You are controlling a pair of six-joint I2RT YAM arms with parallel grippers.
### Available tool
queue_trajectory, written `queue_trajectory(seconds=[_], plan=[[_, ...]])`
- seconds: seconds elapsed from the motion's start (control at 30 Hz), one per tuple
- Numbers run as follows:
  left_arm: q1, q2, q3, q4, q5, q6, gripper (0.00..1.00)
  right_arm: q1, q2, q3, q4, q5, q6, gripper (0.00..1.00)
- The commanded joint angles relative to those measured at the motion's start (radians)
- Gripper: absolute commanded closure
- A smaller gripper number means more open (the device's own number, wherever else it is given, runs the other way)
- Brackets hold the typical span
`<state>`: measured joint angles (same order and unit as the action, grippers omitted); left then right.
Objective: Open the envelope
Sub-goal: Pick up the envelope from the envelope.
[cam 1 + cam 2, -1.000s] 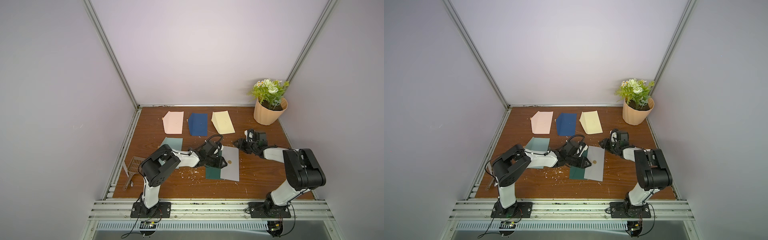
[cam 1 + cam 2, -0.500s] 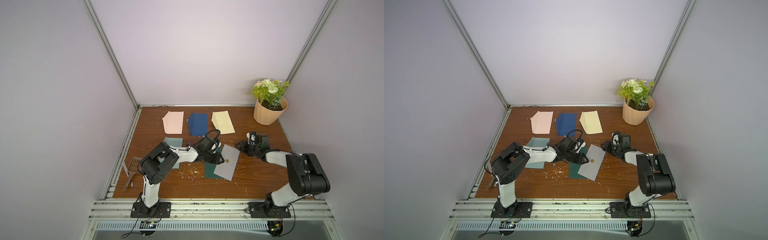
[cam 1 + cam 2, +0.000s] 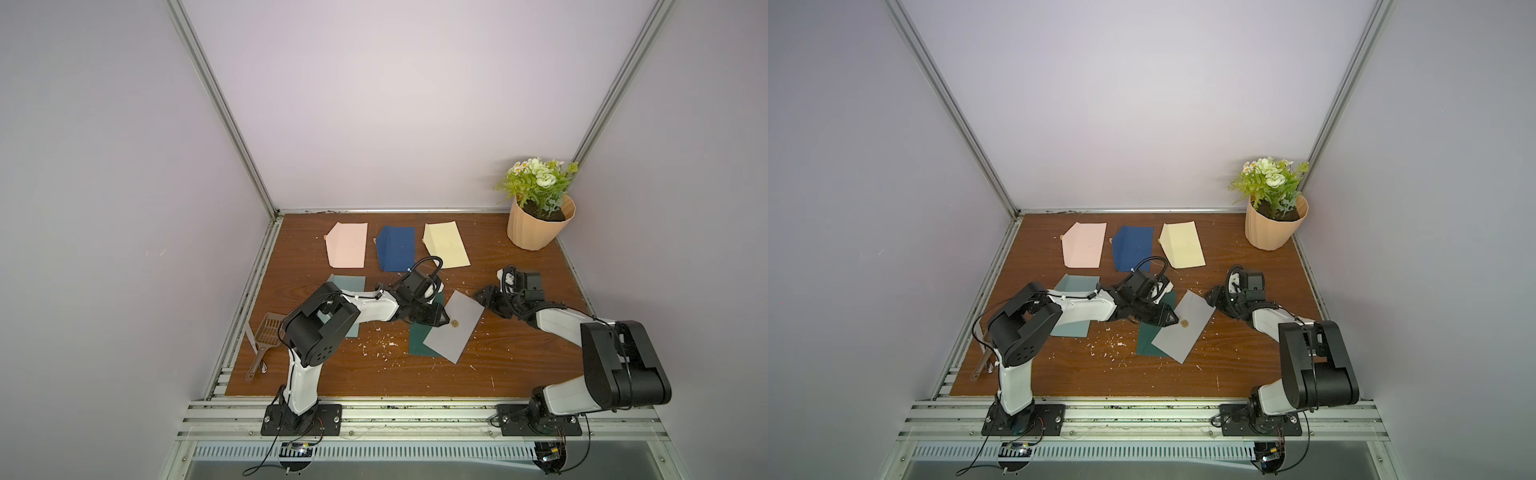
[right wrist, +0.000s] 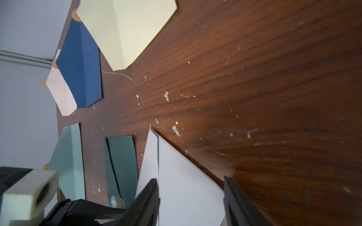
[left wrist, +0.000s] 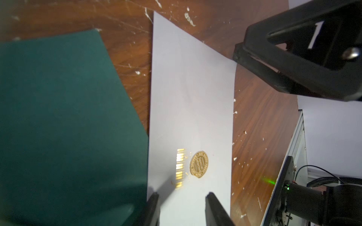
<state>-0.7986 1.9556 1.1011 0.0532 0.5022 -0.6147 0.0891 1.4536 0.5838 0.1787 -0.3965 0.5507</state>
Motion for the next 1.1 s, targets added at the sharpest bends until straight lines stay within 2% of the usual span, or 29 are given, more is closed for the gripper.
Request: queue_trajectory(seconds=[0.0,0.43,0.8,1.07], plan=[[0.021,0.086,-0.014,-0.165,-0.106,0.037,0.58,-0.008,-0.022,0.053,-0.092,0.018,-0.028,0.42],[0.029,0.130,0.027,-0.264,-0.125,0.109,0.58,-0.059,0.007,0.038,-0.128,0.024,-0.053,0.43],[0.033,0.152,0.046,-0.300,-0.125,0.137,0.58,-0.080,0.110,0.028,-0.048,-0.087,-0.051,0.45],[0.036,0.161,0.050,-0.300,-0.127,0.138,0.58,-0.079,0.067,-0.004,-0.042,-0.101,-0.040,0.46]])
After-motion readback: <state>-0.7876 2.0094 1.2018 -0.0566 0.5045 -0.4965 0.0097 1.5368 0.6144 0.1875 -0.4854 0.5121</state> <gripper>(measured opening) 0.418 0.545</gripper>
